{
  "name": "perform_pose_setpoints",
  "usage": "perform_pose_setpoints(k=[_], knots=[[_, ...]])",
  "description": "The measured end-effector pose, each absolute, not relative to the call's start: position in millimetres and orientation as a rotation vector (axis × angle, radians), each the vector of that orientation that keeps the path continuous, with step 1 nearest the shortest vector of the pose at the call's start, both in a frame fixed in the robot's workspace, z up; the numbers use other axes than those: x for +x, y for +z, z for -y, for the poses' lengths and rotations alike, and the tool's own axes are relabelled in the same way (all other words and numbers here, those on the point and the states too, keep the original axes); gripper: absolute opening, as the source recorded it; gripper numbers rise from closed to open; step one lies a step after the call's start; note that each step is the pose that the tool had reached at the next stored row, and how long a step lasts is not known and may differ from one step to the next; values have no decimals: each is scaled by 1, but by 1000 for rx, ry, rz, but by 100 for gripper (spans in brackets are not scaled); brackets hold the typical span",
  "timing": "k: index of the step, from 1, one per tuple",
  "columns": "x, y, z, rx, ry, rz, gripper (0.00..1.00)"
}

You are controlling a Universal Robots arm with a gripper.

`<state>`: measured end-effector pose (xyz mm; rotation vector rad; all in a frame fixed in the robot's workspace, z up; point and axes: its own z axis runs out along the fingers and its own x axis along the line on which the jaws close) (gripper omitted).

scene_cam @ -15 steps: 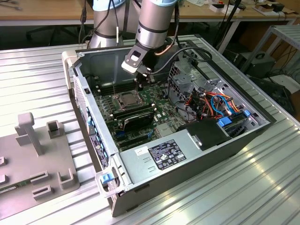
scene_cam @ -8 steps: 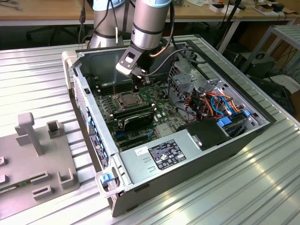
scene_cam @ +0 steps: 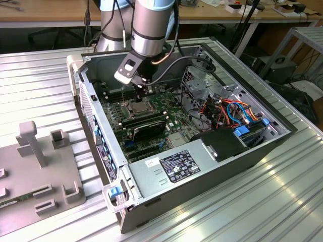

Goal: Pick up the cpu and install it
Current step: 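Close the cpu cover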

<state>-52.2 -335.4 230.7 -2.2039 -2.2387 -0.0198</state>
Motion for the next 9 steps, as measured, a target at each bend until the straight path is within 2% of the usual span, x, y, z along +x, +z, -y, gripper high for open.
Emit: perform_pose_setpoints(k=[9], knots=[[-65, 224, 335, -2204, -18, 2239, 11]])
